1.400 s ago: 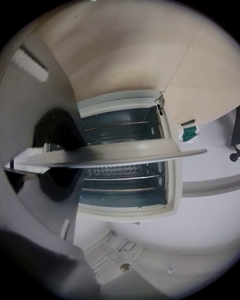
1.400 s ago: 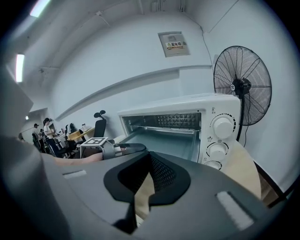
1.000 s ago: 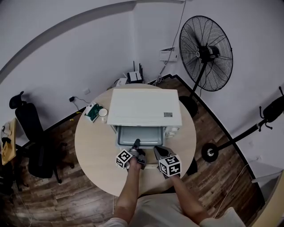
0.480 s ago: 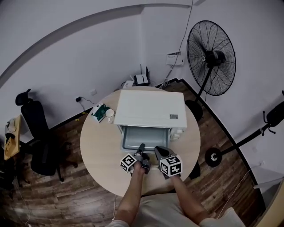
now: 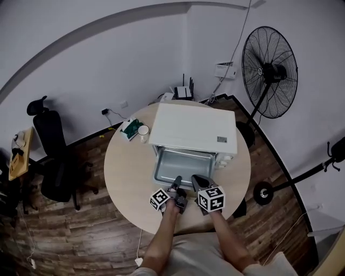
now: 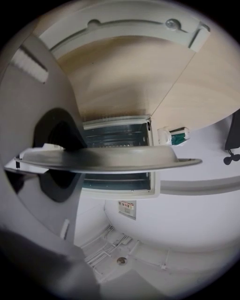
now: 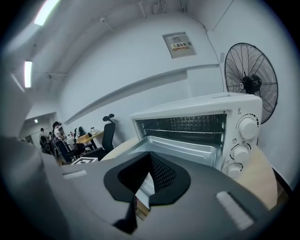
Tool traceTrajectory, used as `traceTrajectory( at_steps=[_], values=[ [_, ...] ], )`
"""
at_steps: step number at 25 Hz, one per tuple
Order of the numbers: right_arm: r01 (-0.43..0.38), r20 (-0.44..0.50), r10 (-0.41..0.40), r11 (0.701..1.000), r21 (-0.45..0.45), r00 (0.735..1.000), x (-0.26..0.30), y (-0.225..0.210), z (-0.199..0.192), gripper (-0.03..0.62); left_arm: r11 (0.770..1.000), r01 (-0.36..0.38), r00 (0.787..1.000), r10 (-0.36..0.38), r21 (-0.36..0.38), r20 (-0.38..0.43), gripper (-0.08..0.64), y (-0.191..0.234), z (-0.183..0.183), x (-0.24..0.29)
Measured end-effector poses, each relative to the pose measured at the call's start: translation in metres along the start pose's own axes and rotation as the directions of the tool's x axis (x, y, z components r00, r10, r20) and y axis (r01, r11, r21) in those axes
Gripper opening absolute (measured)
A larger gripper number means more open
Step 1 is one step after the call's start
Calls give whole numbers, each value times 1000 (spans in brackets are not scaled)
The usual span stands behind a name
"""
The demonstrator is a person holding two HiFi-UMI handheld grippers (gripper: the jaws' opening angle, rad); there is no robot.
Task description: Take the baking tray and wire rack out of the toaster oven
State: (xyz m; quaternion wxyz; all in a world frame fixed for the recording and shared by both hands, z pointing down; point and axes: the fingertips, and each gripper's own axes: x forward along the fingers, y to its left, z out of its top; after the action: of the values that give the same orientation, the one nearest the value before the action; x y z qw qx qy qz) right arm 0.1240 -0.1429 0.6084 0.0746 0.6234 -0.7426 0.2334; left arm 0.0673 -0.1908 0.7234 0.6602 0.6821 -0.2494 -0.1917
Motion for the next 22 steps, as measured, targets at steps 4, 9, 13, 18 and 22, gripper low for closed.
traceTrajectory(
  at_steps=[4, 9, 13, 18, 22],
  values=[
    [-6, -10, 6, 1000, 1, 1000, 1, 6, -7, -3, 1000, -8, 1000, 8, 19, -7, 112, 1, 0, -15],
    [-18, -22, 18, 1000, 2, 1000, 4, 13, -14, -3, 1000, 15, 1000, -15, 0, -28, 110, 1, -5, -34],
    [-37, -32, 36, 999, -25, 999, 8, 24, -16, -3, 1000, 24, 999, -23, 14, -32, 110, 1, -6, -49],
    [-66, -51, 64, 997, -33, 997, 14, 38, -25, -3, 1000, 18, 1000, -18, 7, -15, 110, 1, -3, -68],
    [-78, -63, 75, 996, -47, 995, 19, 46, -25, -3, 999, 38, 999, -38, -1, 7, 110, 2, 6, -83]
  ],
)
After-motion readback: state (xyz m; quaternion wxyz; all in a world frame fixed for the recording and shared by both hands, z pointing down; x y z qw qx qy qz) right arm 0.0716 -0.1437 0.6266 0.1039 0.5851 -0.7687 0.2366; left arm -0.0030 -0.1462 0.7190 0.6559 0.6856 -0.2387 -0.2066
